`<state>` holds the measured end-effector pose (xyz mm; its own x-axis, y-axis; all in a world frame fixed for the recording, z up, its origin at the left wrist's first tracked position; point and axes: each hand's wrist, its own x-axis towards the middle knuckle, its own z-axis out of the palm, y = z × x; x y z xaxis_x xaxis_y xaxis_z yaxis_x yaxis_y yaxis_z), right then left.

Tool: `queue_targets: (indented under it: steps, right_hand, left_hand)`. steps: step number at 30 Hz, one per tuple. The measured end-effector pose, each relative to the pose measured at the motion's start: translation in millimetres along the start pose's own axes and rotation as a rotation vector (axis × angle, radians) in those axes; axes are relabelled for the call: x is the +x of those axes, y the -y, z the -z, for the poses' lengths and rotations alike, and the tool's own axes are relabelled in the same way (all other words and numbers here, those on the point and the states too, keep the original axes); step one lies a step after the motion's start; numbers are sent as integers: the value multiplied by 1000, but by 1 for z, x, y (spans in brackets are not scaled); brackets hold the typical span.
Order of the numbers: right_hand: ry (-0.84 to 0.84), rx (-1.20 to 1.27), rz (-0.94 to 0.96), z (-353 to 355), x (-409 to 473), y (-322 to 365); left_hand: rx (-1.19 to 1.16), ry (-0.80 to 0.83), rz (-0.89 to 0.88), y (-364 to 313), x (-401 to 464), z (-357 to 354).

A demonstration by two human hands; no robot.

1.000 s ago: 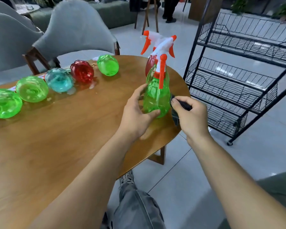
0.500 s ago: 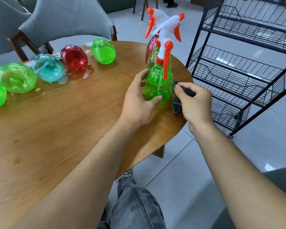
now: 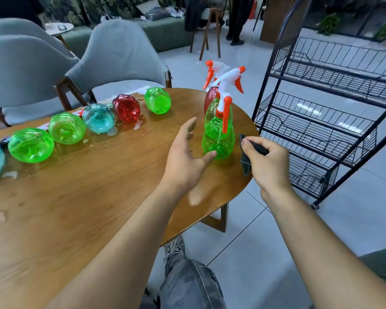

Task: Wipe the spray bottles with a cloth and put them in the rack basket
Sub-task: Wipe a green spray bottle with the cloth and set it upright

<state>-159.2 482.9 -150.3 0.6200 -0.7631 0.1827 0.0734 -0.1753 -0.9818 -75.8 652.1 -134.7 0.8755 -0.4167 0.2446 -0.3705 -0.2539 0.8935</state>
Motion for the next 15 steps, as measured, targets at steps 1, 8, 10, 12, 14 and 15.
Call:
queue_targets:
  steps: [1,8,10,12,14,15]
  right_hand:
    - [15,17,12,0,-6,9]
    - [157,88,105,-21,-54,75]
    - [214,105,145,-38,-71,96]
    - [294,120,174,-58,-90,114]
    - [362,137,195,-82,-107,127]
    - [391,148,205,-95,-116,133]
  left_hand:
    - [9,-10,-6,-6,-5,6]
    - [74,-115,-64,-56,-54,70]
    - [91,-168,-75,-64,-69,96]
    - [113,-229,-79,-66,-84,125]
    - [138,-289,-63,-64,-100,156]
    - [148,-318,-53,-61,-108,171]
